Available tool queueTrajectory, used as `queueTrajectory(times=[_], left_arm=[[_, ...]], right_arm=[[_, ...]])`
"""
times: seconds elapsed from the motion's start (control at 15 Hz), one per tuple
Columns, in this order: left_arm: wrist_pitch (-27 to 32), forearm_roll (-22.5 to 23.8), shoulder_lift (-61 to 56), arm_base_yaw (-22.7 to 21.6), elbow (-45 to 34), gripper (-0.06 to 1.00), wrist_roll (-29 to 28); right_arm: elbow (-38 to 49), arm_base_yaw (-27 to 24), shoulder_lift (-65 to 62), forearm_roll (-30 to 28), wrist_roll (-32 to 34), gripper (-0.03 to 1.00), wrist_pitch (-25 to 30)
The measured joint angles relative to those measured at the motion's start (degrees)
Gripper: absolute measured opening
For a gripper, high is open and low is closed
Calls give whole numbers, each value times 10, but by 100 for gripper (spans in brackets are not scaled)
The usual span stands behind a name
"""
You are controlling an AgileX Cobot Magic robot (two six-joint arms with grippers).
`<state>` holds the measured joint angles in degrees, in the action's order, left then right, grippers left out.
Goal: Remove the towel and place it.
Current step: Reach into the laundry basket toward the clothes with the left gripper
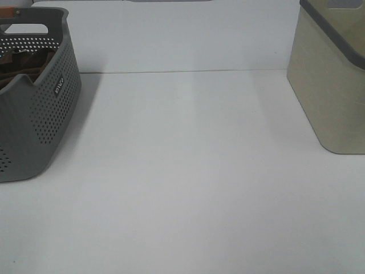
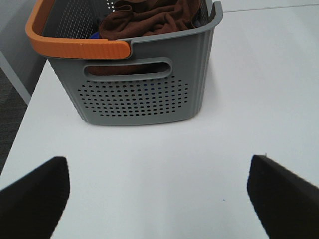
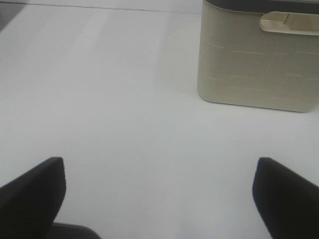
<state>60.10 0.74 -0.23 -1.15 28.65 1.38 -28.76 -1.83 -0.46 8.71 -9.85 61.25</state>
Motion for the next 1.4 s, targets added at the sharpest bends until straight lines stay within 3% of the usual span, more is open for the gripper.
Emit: queueTrajectory(times=[1.4], left_arm=[[0, 0, 0, 0, 0, 91, 0]], right_arm=[[0, 0, 0, 0, 0, 96, 0]])
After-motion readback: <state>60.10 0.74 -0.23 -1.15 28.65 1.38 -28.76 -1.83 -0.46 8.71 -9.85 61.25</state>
